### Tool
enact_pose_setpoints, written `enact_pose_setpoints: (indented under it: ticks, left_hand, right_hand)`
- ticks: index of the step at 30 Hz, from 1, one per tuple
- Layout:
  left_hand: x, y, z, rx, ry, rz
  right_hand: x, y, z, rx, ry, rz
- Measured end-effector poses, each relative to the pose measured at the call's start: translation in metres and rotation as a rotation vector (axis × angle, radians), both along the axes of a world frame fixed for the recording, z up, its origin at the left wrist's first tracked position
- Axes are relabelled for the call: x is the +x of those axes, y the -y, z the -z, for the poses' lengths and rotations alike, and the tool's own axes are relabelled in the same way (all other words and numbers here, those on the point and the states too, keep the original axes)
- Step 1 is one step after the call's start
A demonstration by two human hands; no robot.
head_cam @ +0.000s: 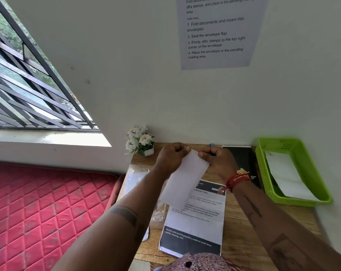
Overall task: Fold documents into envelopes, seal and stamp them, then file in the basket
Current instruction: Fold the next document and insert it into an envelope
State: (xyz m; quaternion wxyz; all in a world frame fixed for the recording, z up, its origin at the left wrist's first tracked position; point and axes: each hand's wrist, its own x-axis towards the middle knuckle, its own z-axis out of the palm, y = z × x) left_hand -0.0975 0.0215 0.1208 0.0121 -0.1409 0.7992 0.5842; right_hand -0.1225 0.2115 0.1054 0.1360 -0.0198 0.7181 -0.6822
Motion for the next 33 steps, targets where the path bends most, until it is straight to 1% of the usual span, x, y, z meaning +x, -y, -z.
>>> enact_pose_setpoints:
  ticks: [4, 7, 9, 11, 12, 14, 15, 16, 19, 21, 22, 24, 26, 28, 31, 33]
  left_hand:
    - [-0.001, 0.002, 0.000, -0.026, -0.003, -0.026]
    - [-0.001, 0.000, 0.000, -0.103, -0.007, -0.021]
    - [0.000, -0.003, 0.001, -0.190, -0.020, 0.011]
    - [0.001, -0.009, -0.002, -0.327, -0.080, -0.002]
    - [0.000, -0.012, -0.004, -0.386, -0.122, -0.052]
    - [0.001, -0.020, -0.010, -0.426, -0.180, -0.205]
    - [0.001, -0.025, -0.014, -0.418, -0.181, -0.253]
    - [0.000, -0.031, -0.019, -0.401, -0.161, -0.258]
    - [-0.005, -0.046, -0.031, -0.364, -0.080, -0.183]
    - [-0.008, -0.051, -0.039, -0.346, -0.038, -0.170]
    - [-0.008, -0.051, -0.042, -0.333, -0.017, -0.176]
    - [-0.009, -0.046, -0.045, -0.309, 0.016, -0.193]
    - [-0.008, -0.039, -0.046, -0.337, 0.035, -0.192]
    - [-0.005, -0.031, -0.045, -0.342, 0.041, -0.192]
    - [0.012, -0.016, -0.029, -0.223, 0.079, -0.180]
    - [0.029, -0.002, -0.009, -0.083, 0.153, -0.180]
  right_hand:
    - [0.000, -0.010, 0.004, -0.082, -0.002, -0.032]
    - [0.002, -0.015, 0.004, -0.168, 0.004, -0.083]
    - [0.003, -0.018, 0.004, -0.185, 0.008, -0.085]
    - [0.003, -0.019, 0.001, -0.136, -0.017, -0.055]
    - [0.003, -0.019, -0.001, -0.086, -0.050, -0.025]
    - [0.003, -0.016, -0.009, 0.036, -0.154, 0.056]
    - [0.004, -0.013, -0.015, 0.096, -0.217, 0.095]
    - [0.005, -0.010, -0.021, 0.155, -0.283, 0.125]
    - [0.014, 0.005, -0.041, 0.318, -0.473, 0.167]
    - [0.022, 0.015, -0.049, 0.391, -0.562, 0.173]
    - [0.025, 0.019, -0.051, 0.416, -0.579, 0.167]
    - [0.028, 0.023, -0.051, 0.416, -0.546, 0.110]
    - [0.031, 0.022, -0.045, 0.357, -0.499, 0.003]
    - [0.034, 0.018, -0.035, 0.310, -0.500, -0.076]
    - [0.036, 0.003, -0.014, 0.397, -0.525, -0.111]
    - [0.039, -0.013, 0.005, 0.484, -0.517, -0.135]
